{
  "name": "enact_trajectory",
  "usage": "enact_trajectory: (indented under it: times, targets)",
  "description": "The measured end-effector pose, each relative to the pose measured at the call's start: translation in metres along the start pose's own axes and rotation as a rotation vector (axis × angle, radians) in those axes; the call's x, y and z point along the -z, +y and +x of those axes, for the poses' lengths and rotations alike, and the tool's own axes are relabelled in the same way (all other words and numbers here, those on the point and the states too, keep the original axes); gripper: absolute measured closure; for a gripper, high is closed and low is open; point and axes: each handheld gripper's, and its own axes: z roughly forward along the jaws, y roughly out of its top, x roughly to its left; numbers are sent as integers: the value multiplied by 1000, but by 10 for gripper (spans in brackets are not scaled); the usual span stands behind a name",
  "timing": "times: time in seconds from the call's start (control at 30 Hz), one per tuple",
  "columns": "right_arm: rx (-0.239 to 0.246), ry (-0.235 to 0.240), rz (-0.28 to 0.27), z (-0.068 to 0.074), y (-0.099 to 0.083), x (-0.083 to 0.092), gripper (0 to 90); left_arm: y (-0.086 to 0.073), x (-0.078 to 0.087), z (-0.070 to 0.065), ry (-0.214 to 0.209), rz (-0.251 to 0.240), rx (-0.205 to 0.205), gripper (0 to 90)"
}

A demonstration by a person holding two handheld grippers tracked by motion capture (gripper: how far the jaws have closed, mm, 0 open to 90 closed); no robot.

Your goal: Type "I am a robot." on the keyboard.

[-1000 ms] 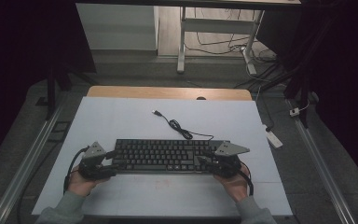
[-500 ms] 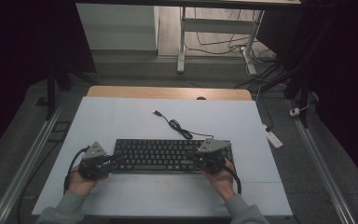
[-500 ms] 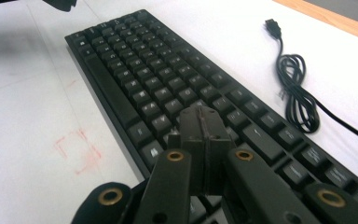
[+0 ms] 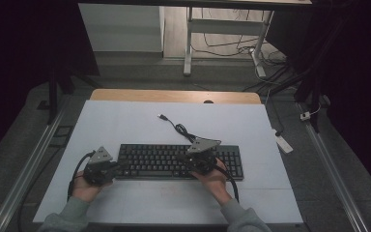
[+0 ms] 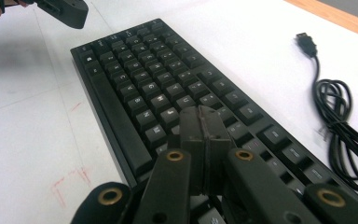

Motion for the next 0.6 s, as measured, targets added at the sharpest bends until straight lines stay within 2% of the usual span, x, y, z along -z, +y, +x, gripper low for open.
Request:
enact_trajectory:
  times: [0.3, 0.4, 0.6]
  targets:
    - [-6, 13, 23, 2, 5, -16, 893, -2, -8, 6, 26, 33, 18, 889]
    - [-7, 23, 25, 2, 7, -24, 892, -3, -12, 9, 49, 56, 15, 889]
    - [-17, 27, 39, 0, 8, -35, 887, -6, -17, 12, 58, 81, 19, 889]
